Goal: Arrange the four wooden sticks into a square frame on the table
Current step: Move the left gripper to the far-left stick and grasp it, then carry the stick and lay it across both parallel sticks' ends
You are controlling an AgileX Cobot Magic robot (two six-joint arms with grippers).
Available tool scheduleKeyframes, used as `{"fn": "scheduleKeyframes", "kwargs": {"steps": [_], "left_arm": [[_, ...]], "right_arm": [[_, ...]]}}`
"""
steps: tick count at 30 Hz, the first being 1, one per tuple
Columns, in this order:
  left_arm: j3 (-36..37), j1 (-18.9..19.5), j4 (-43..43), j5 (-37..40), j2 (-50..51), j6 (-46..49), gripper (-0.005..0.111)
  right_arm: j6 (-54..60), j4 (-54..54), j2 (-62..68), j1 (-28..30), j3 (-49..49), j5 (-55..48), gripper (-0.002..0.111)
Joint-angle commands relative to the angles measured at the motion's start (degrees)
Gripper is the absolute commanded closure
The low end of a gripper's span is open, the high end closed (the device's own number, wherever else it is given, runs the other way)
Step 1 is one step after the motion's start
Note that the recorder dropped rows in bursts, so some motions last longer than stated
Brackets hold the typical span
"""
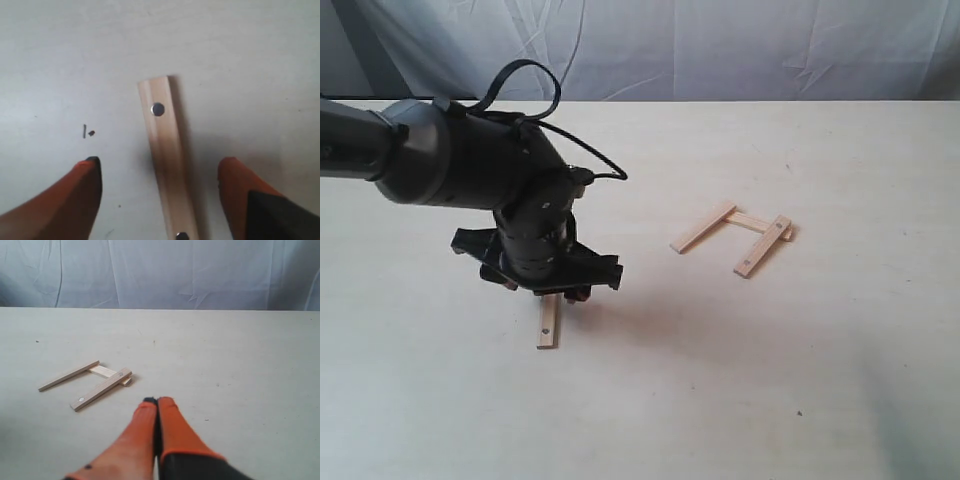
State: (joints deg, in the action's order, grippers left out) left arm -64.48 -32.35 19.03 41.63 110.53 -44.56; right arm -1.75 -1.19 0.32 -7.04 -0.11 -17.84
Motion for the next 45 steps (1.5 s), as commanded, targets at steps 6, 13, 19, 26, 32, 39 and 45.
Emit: {"fn": "scheduleKeyframes", "kwargs": {"steps": [6, 13, 19, 26, 32, 39, 45], "left_arm": [[5.64, 0.2, -4.35, -10.78, -0.65, -2.12, 0.042], [8.83, 0.2, -4.68, -14.73, -0.65, -2.93, 0.044], [10.28, 0.2, -4.68, -17.72, -0.65, -2.93, 0.071], [11.65, 0.2, -3.2, -18.25, -0.65, -2.82, 0.101], [10.45, 0.2, -0.84, -18.92, -2.02, 10.67, 0.107], [5.05, 0.2, -1.46, -20.72, -7.32, 36.68, 0.107], [-4.1, 0.2, -5.77, -17.27, -5.52, 54.23, 0.107]], "right_arm": [[0.26, -0.02, -0.32, 0.37, 0.11, 0.42, 0.108], [0.26, -0.02, -0.32, 0.37, 0.11, 0.42, 0.108], [0.26, -0.02, -0.32, 0.37, 0.11, 0.42, 0.108], [0.26, -0.02, -0.32, 0.37, 0.11, 0.42, 0.108], [0.26, -0.02, -0.32, 0.37, 0.11, 0.42, 0.108], [0.26, -0.02, -0.32, 0.37, 0.11, 0.42, 0.108], [0.26, -0.02, -0.32, 0.37, 0.11, 0.42, 0.108]]}}
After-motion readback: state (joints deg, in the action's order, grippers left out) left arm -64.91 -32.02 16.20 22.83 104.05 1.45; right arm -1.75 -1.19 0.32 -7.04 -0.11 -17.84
